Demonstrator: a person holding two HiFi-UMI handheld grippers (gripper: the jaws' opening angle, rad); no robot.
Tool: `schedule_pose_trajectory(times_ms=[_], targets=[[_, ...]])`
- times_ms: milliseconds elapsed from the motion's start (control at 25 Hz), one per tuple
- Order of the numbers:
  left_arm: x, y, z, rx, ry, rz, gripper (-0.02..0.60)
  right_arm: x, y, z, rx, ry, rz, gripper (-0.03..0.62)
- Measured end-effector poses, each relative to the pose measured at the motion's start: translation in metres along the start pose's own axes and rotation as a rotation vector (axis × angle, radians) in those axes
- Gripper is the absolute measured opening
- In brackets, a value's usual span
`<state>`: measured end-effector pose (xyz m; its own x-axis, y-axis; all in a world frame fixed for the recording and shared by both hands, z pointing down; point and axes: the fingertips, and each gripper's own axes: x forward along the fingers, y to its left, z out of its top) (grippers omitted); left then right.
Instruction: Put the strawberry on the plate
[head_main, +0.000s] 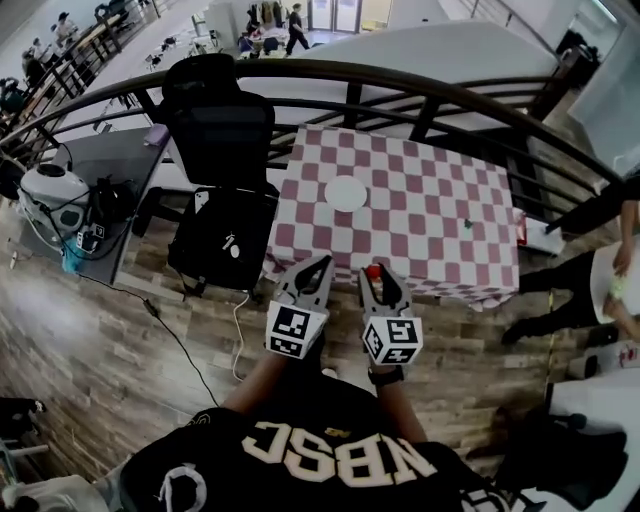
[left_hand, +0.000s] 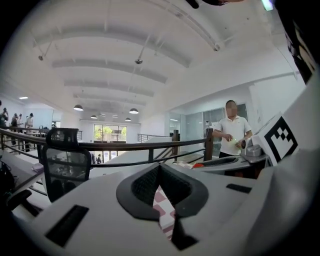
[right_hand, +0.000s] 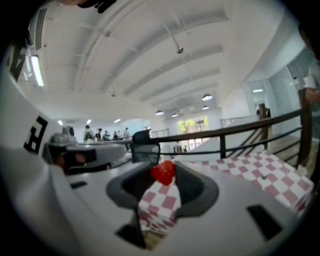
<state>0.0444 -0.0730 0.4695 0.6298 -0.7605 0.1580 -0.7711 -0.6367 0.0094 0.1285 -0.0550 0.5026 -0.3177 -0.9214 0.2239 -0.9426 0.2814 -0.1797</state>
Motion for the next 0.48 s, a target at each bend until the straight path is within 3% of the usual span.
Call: schedule_pose_trajectory(times_ms=[320, 480], targets=[[0.099, 0.103, 0.035, -0.047, -0.066, -0.008, 0.006, 0.127, -0.024, 0.067, -0.108, -0.005, 0.005, 0.161], [0.127, 0.134, 0.040, -0.064, -0.068, -0.043, 0.006, 0.165, -0.030, 0.079, -0.074, 0.007, -0.013, 0.161]])
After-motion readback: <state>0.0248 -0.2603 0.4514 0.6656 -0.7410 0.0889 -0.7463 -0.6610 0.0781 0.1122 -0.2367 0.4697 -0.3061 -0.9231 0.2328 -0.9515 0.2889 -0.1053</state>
